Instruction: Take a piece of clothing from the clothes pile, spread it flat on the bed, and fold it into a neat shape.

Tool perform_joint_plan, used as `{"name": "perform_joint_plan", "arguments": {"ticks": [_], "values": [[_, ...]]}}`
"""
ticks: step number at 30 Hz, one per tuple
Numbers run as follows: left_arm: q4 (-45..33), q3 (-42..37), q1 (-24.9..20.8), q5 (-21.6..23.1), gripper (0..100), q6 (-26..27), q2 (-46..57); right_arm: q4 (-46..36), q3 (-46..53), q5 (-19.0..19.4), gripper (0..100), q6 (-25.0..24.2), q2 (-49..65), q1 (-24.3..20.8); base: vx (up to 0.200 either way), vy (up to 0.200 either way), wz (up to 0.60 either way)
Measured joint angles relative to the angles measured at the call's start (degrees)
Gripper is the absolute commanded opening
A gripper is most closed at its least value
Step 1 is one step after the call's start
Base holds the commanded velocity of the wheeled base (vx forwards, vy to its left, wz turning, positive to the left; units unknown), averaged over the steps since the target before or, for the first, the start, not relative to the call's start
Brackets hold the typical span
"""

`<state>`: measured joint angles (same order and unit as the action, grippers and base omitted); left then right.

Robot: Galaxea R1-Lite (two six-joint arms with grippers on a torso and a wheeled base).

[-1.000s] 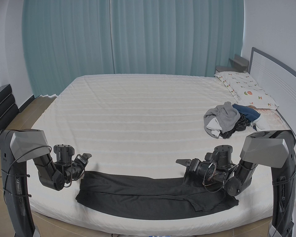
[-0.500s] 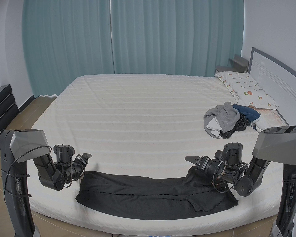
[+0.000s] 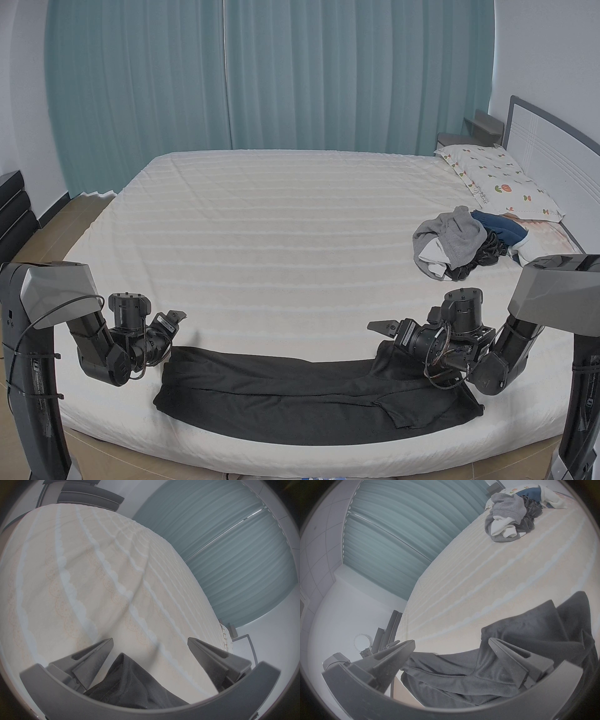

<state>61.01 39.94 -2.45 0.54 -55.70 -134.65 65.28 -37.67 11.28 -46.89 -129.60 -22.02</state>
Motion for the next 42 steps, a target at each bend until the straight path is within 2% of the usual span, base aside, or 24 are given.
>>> {"name": "perform_joint_plan", "arguments": {"ticks": [4, 11, 17, 21, 31, 34, 42], "values": [[-0.3, 0.0, 0.1, 0.4, 100, -0.1, 0.1, 0.0, 2.0, 0.0, 100, -0.9, 1.5, -0.1, 0.0, 0.0, 0.0], [-1.1, -1.6, 0.7, 1.4, 100, 0.3, 3.6, 0.2, 9.6, 0.0, 100, -8.2, 7.3, 0.9, 0.0, 0.0, 0.0], [-11.3, -3.3, 0.9, 3.2, 100, 1.7, 11.0, 3.1, 16.2, 0.0, 100, -11.4, 10.5, 1.8, 0.0, 0.0, 0.0], [-16.0, -3.9, 0.5, 3.6, 100, 2.5, 15.8, 5.1, 19.0, -0.4, 100, -12.0, 11.8, 2.0, 0.0, 0.0, 0.0], [-17.0, -3.7, -2.6, 3.7, 100, 2.8, 18.0, 7.2, 25.6, -0.7, 100, -12.5, 13.7, 1.7, 0.0, 0.0, 0.0], [-16.7, -6.0, -3.4, 3.4, 100, 2.7, 18.0, 10.4, 27.9, -0.5, 100, -12.6, 13.6, 1.7, 0.0, 0.0, 0.0], [-16.3, -11.9, -4.0, 3.3, 100, 1.3, 17.9, 22.8, 34.0, -0.4, 100, -12.7, 10.1, 1.5, -0.2, 0.0, 0.0]]}}
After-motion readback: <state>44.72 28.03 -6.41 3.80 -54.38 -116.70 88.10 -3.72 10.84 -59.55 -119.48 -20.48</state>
